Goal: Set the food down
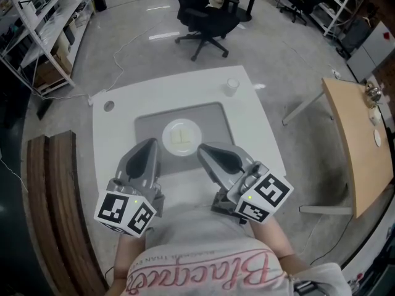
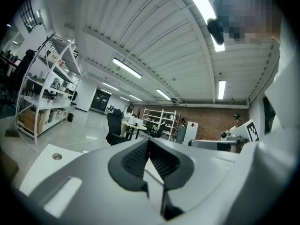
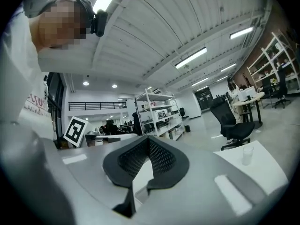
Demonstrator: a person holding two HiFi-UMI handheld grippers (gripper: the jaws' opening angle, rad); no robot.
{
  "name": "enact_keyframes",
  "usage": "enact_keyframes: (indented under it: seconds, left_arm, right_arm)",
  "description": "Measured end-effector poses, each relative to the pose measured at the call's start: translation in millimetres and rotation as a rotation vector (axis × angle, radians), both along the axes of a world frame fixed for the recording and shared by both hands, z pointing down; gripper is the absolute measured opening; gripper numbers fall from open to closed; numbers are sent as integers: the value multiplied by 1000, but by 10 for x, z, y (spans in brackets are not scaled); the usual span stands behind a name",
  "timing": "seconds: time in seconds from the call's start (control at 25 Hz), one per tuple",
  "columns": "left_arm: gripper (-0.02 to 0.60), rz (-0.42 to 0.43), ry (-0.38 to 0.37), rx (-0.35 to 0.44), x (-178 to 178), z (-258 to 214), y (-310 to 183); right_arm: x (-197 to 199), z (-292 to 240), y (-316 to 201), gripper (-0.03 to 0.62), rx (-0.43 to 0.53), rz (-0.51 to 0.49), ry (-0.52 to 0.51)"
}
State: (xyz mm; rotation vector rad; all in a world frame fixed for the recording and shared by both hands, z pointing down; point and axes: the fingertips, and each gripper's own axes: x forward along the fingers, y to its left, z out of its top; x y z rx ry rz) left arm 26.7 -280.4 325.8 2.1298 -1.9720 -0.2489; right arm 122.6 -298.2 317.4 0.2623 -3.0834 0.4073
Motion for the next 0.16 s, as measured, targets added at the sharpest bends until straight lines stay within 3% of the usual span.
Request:
enact_keyframes:
  seconds: [0.16]
  left_arm:
    - [0, -18, -16, -1, 30, -2, 19]
  right_arm:
    - [27, 43, -13, 2, 15, 13, 44]
